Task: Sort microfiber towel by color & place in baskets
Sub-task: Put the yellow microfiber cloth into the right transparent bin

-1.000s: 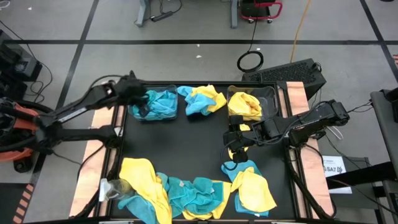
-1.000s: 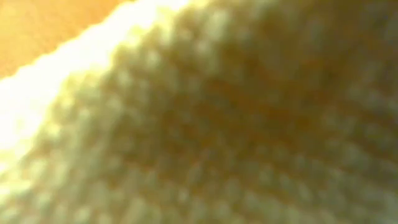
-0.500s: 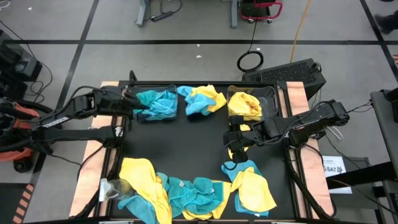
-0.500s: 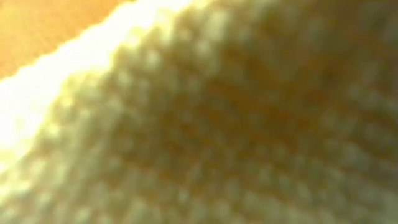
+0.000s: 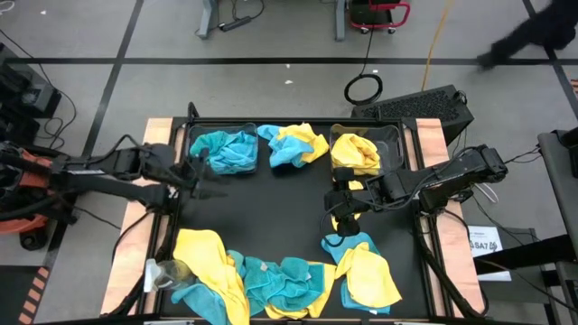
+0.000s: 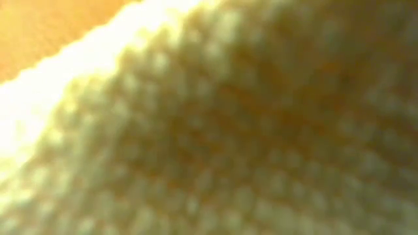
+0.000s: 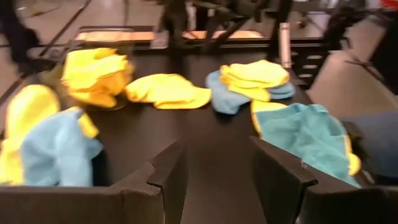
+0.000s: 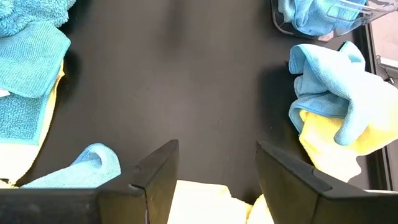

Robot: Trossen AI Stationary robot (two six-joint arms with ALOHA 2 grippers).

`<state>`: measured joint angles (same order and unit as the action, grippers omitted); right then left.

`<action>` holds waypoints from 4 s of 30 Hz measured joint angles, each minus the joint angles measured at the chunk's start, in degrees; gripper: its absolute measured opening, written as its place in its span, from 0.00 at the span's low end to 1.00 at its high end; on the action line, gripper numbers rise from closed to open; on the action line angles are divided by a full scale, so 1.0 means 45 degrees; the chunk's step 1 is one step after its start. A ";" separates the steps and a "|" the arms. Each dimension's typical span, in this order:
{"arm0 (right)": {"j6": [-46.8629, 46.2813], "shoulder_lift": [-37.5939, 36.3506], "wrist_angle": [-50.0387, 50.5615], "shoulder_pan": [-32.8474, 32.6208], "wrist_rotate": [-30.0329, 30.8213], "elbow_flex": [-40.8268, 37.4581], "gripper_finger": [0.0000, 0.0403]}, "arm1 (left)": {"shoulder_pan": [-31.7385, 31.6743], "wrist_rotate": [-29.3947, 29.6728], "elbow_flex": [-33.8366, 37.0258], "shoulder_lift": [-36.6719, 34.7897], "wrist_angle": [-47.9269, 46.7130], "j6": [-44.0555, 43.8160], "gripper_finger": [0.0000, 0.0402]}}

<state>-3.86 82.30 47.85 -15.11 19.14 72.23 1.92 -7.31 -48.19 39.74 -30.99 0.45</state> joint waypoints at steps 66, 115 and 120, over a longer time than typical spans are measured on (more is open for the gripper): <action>0.1588 0.2322 -0.6643 -0.4121 -0.4376 -0.0005 0.50 | 0.5691 0.3303 0.0652 0.3342 0.4392 -0.1039 0.41; 0.2346 0.3225 -0.7308 -0.3300 -0.4663 -0.0005 0.50 | 0.6071 -0.1554 0.0015 1.0183 -0.3218 -0.4573 0.48; 0.2395 0.3225 -0.7308 -0.3300 -0.4658 -0.0005 0.50 | 0.6114 -0.1401 0.0015 1.0736 -0.3242 -0.4174 0.51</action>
<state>6.92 96.82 14.96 -29.95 -1.83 72.20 29.43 -13.62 -48.12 88.05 -45.58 -18.33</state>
